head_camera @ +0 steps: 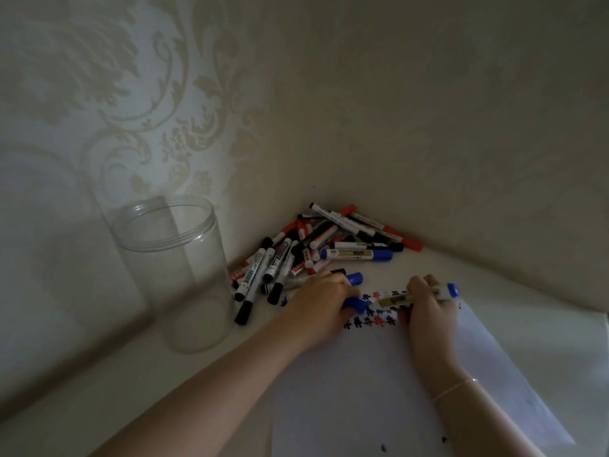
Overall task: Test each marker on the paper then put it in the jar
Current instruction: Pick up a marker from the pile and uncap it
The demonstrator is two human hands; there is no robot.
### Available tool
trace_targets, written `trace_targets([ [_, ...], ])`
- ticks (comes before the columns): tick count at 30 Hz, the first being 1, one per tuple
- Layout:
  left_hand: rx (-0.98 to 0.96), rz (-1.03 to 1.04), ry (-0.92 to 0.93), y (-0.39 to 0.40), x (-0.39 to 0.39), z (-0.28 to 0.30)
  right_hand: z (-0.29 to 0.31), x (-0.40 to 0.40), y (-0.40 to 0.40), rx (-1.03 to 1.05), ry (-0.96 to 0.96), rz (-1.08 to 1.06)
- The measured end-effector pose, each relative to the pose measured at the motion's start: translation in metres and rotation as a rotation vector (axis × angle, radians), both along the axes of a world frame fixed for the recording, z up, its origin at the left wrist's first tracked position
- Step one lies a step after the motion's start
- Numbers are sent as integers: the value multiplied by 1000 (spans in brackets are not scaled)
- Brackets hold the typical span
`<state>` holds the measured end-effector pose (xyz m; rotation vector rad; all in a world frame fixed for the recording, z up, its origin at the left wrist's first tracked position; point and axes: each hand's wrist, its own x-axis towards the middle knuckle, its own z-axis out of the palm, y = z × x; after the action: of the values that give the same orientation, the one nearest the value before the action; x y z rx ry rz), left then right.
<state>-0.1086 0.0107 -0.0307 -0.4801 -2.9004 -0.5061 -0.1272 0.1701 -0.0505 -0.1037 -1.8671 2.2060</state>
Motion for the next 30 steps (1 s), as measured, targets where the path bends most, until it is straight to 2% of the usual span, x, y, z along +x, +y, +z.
trace_targets([
  [3, 114, 5, -25, -3, -1, 0, 2, 0, -1, -36, -6, 3],
  [7, 155, -29, -1, -4, 0, 0, 5, 0, -3, -61, 14, 19],
  [10, 277, -74, -14, -2, 4, 2, 8, 1, -3, -110, 12, 68],
  [14, 535, -116, -165, 2, 12, 7, 15, 0, 0, -238, -11, 181],
  [18, 733, -78, -295, 5, 14, 15, 18, 4, -5, -135, -34, 301],
  [22, 857, 59, -380, -2, 9, 19, 20, -1, 5, -229, 9, 122],
  [23, 859, 100, -384, -2, 8, 19, 19, -2, 6, -149, 57, 74],
  [26, 837, 198, -304, 3, 7, 18, 12, 0, -3, 256, 195, 41],
  [30, 832, 282, -116, 10, 7, 17, 21, 9, -15, 325, 237, 9],
])
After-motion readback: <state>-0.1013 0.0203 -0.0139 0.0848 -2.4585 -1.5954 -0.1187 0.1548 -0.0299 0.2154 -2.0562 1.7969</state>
